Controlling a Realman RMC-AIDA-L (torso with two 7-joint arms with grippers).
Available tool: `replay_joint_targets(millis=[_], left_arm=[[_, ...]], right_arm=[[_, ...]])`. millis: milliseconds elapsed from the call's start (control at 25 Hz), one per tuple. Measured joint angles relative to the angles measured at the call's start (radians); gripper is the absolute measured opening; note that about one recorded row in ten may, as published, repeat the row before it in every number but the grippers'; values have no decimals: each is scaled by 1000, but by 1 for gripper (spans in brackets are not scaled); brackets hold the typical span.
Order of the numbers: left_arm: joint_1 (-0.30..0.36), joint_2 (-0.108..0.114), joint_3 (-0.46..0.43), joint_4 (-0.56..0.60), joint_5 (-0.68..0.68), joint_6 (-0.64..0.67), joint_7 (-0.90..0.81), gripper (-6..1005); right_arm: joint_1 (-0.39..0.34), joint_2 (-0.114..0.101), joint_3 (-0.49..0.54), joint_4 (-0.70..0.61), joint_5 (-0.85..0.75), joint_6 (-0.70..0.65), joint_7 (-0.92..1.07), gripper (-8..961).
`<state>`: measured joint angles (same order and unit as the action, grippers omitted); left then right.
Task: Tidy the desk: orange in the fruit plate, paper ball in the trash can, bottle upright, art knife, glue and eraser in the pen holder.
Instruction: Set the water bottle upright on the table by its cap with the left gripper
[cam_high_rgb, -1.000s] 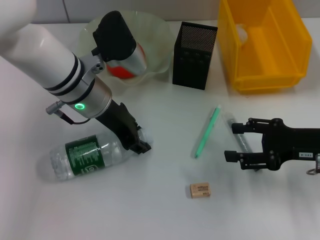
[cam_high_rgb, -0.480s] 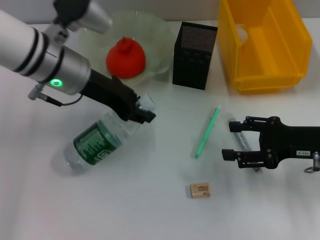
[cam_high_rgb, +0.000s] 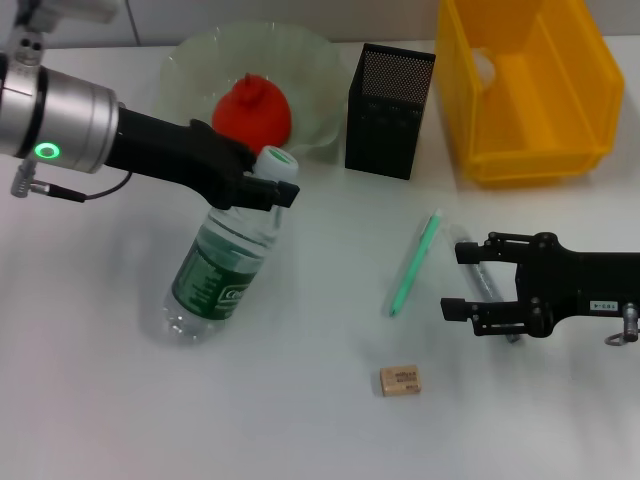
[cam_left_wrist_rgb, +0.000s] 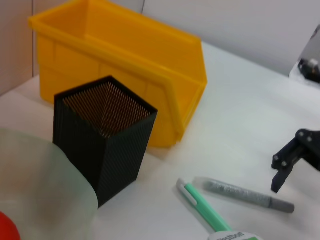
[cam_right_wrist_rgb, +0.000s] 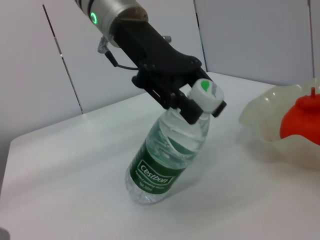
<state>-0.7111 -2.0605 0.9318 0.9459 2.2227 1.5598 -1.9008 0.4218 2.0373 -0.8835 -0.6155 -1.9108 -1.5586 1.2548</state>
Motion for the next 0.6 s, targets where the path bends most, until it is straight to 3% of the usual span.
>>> replay_joint_targets(millis=[600], left_arm=[[63, 26, -36, 4, -138, 51, 74, 444]], right_arm=[[0, 0, 0, 1, 1, 0, 0, 781]])
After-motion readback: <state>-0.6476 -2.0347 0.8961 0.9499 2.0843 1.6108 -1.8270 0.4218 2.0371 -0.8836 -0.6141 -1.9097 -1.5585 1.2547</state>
